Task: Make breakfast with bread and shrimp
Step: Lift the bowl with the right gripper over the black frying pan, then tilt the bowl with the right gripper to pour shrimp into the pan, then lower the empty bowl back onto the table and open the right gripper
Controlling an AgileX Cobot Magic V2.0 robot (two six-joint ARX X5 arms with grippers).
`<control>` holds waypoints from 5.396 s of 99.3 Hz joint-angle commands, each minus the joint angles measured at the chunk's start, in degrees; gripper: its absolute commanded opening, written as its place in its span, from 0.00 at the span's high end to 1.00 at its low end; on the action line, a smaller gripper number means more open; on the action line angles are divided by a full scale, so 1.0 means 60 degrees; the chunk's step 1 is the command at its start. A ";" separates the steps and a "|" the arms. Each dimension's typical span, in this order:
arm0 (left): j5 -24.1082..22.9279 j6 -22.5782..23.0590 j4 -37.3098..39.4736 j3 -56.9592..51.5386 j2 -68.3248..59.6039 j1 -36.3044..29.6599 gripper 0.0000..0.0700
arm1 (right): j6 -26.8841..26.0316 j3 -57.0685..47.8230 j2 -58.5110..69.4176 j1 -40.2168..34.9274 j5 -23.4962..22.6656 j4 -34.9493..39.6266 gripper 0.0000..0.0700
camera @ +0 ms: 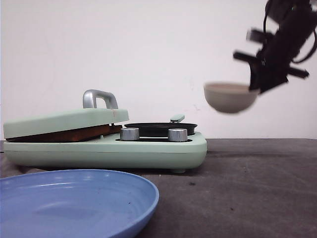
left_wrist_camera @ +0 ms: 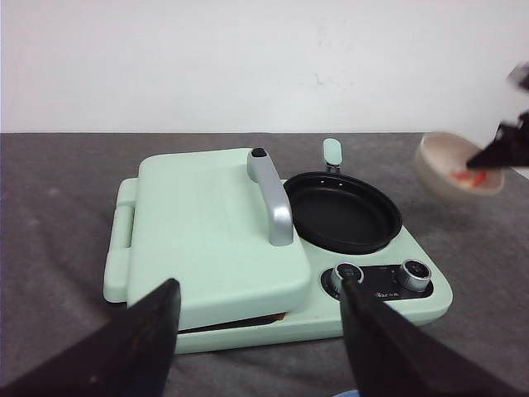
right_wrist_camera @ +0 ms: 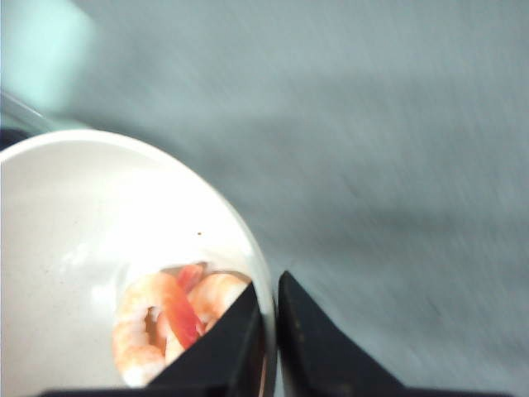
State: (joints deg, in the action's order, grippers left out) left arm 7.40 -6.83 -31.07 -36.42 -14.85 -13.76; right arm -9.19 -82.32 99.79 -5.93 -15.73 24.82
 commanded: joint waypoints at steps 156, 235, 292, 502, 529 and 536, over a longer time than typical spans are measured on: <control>-0.0022 0.0546 -0.0186 -0.0033 -0.0004 -0.0015 0.56 | 0.5654 -0.0153 0.0984 -0.4306 0.5457 -0.7144 1.00; 0.0302 0.1071 -0.0186 -0.0033 -0.0004 -0.0022 0.56 | 1.1227 0.2809 0.1279 -0.5115 0.6626 -1.3165 1.00; 0.0357 0.1071 -0.0182 -0.0033 0.0000 -0.0022 0.56 | 1.1380 0.3224 0.1279 -0.5107 0.6371 -1.5602 1.00; 0.0379 0.0987 -0.0189 -0.0033 -0.0004 -0.0022 0.56 | 0.6226 0.3636 -0.0586 -0.5005 0.9133 -1.2539 1.00; 0.0379 0.0707 -0.0189 -0.0033 -0.0004 -0.0022 0.56 | 0.3402 0.3126 -0.3184 -0.4907 0.8688 -0.7191 1.00; 0.0379 0.0707 -0.0182 -0.0033 -0.0004 -0.0022 0.56 | 0.2922 0.2714 -0.3646 -0.4794 0.8601 -0.5632 1.00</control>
State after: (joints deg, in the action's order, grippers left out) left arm 9.37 -2.24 -32.77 -36.40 -14.85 -13.78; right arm 15.25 -63.16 79.20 -34.79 36.07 -16.51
